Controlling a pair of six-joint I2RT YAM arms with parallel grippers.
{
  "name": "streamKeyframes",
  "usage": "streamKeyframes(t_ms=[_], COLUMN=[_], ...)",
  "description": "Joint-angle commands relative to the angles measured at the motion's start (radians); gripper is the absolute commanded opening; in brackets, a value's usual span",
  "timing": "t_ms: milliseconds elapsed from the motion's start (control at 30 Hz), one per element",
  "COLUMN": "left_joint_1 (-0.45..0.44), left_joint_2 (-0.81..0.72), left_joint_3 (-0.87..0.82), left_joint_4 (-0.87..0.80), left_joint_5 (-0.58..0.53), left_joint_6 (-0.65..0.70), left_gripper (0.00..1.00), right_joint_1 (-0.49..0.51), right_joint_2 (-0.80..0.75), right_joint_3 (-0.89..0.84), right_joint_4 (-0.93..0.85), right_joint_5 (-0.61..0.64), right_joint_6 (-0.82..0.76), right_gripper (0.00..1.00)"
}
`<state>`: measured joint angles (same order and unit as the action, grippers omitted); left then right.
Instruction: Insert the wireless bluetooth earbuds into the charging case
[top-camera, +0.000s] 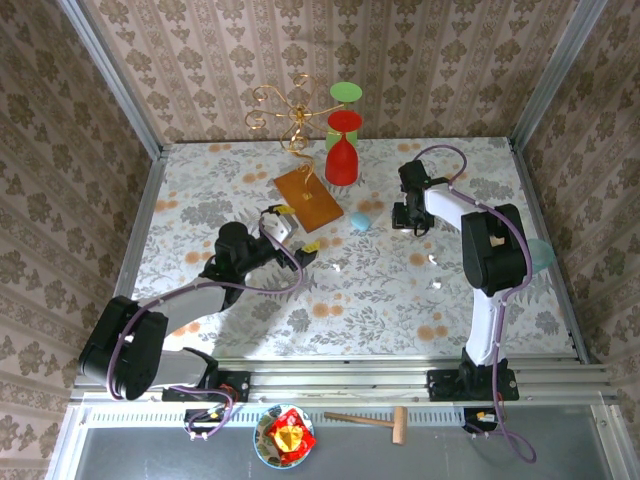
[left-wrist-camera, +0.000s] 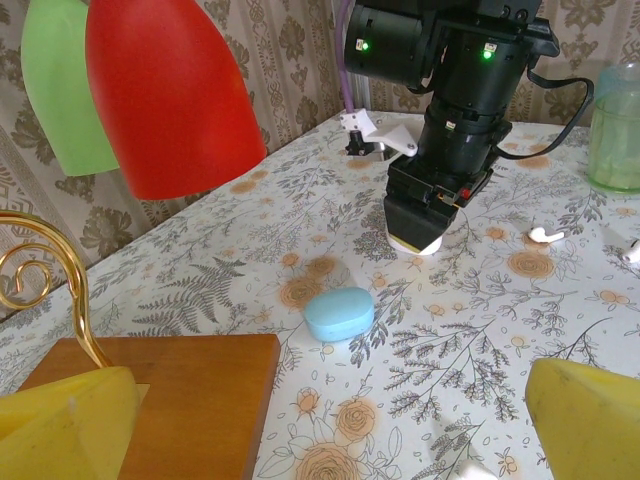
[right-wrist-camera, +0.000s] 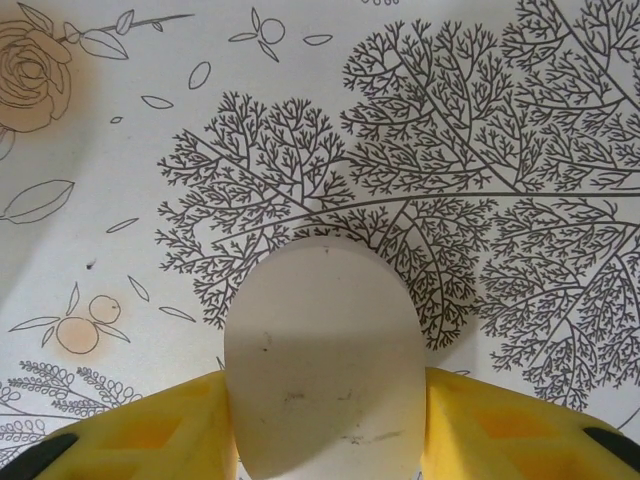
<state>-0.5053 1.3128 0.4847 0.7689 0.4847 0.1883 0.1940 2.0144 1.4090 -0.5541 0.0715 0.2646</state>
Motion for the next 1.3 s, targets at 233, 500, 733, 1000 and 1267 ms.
streamKeyframes(t_ms=[233, 500, 733, 1000, 1267], left_joint_1=[0.000, 0.075, 0.090, 0.078, 0.060], left_joint_2=[-0.027, -0.037, 0.007, 0.044, 0.087], left_joint_3=[0.021, 0.045, 0.069, 0.077, 0.093], left_joint_4=[0.003, -0.008, 0.018, 0.116, 0.196], left_joint_5=[-0.009, 0.126, 0.381, 0.598, 0.693], left_joint_6=[-0.011, -0.116, -0.147, -0.219, -0.285], left_gripper=[1.00, 1.00, 1.00, 0.89, 0.81], right_joint_1=[-0.007, 0.058, 0.218, 0.339, 0.394], right_joint_2=[-0.031, -0.292, -0.485, -0.557, -0.493], right_joint_3=[0.003, -0.104, -0.154, -0.077, 0.039], right_joint_4=[-0.065, -0.063, -0.123, -0.269, -0.342], right_joint_5=[-0.023, -0.289, -0.568, -0.780, -0.718], right_joint_6=[-0.034, -0.276, -0.543, -0.745, -0.791], right_gripper=[0.37, 0.37, 0.34, 0.34, 0.32])
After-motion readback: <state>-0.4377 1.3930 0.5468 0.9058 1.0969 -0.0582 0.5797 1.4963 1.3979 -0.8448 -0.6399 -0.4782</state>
